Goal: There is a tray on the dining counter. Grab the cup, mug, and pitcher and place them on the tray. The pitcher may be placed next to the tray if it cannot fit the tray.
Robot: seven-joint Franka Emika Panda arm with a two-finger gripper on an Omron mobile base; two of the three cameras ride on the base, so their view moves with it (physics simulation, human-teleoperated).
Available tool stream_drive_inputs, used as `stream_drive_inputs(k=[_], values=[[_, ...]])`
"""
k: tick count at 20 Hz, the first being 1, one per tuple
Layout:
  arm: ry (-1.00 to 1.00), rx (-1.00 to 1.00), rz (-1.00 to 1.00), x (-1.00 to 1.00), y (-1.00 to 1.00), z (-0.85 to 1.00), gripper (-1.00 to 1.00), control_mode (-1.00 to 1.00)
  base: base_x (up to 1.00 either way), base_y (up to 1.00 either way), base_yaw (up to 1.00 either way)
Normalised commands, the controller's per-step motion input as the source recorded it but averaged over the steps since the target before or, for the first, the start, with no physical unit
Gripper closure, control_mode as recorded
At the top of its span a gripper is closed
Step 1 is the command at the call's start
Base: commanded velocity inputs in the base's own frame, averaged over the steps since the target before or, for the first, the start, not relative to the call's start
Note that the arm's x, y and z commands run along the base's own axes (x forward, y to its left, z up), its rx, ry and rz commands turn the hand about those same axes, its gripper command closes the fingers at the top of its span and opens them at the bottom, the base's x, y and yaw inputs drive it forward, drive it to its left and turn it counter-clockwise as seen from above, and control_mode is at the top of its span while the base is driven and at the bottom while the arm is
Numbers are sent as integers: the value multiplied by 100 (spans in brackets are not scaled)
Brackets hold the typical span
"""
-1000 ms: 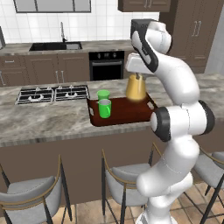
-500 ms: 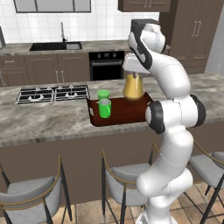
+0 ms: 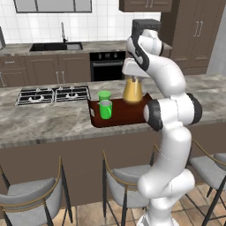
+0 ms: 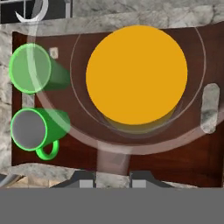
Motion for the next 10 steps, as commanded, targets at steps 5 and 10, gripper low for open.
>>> stream_drive_inputs(k=[5, 10], values=[[0, 0, 0, 23, 0, -29, 100, -100, 0, 0, 0], [0, 0, 0, 13, 0, -26, 100, -100, 0, 0, 0]])
